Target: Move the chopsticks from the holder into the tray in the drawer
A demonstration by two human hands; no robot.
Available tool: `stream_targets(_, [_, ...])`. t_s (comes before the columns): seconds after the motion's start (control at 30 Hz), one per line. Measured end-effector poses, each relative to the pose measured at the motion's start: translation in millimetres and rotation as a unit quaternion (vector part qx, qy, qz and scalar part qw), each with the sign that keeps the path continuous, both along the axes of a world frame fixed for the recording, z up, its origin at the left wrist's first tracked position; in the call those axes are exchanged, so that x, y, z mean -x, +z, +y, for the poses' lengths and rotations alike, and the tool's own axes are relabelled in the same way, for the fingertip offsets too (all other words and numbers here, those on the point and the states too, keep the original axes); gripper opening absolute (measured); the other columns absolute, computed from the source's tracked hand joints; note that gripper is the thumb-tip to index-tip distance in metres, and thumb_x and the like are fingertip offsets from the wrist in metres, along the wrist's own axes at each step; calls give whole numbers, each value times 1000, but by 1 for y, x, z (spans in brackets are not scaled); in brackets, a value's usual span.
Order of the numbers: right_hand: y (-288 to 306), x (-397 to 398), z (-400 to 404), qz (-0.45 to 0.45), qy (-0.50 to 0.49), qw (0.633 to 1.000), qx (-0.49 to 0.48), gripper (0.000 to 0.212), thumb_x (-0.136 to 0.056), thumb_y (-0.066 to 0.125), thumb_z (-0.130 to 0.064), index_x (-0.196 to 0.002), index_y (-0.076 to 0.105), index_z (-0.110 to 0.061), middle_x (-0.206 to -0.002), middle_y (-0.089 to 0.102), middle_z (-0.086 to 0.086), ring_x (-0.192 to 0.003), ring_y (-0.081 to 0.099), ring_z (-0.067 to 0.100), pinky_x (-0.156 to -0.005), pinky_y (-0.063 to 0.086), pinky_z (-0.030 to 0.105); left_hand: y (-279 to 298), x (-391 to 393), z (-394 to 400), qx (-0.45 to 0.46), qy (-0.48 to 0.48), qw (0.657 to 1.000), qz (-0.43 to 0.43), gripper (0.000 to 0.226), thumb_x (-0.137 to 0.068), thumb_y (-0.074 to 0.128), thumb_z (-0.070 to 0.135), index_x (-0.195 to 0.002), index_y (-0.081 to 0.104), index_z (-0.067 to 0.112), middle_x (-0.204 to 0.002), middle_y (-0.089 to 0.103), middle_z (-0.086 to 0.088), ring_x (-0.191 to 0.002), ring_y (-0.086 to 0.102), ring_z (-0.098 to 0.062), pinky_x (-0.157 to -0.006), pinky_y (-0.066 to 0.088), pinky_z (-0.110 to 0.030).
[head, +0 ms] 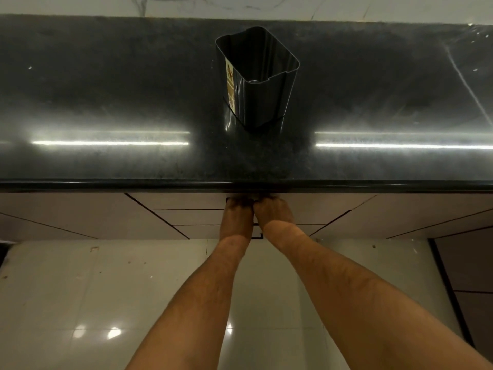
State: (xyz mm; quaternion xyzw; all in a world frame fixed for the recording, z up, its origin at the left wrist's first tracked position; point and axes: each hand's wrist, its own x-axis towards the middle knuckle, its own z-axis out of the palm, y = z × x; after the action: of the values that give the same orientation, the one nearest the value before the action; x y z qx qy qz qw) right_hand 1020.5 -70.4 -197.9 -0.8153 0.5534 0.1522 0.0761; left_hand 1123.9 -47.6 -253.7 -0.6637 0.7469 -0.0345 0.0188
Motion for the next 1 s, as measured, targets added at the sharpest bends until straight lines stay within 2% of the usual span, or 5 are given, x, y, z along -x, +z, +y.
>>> stream_targets(0.57, [-16,1,-3,-38,-23,999,30,25,-99,58,-10,-123,64,-11,-120,68,11,-109,68,26,-94,56,38,0,3,2,3,39,984,176,29,-97,63,8,-126,63,13,-124,68,-10,-122,61,-25,-113,44,-37])
stream_targets(0.77, [-16,1,0,-79,-55,995,17,31,-99,56,-6,-130,59,-10,-127,64,14,-114,65,29,-97,55,39,0,-1,-3,-38,40,970,237,25,-100,56,7,-124,62,8,-126,63,-16,-119,58,-31,-101,50,-37])
stream_targets(0.9, [-6,0,18,-137,-105,985,3,34,-103,49,-13,-137,54,-12,-140,56,13,-127,55,31,-100,47,37,28,-3,1,-81,67,957,269,20,-105,44,34,-116,58,25,-123,64,-9,-92,60,-18,-80,46,-31])
stream_targets(0.97, [1,0,41,-158,-84,984,14,36,-100,53,-10,-136,56,-10,-142,53,15,-129,52,30,-106,45,38,38,-8,15,-107,75,945,300,26,-102,51,30,-127,57,22,-130,62,-8,-104,61,-19,-89,49,-34])
stream_targets(1.0, [3,0,55,-146,-70,987,22,33,-100,55,-11,-132,57,-9,-138,56,15,-124,56,28,-103,48,37,36,-14,29,-127,37,965,225,33,-100,56,23,-132,56,17,-133,60,-10,-112,62,-22,-96,51,-34])
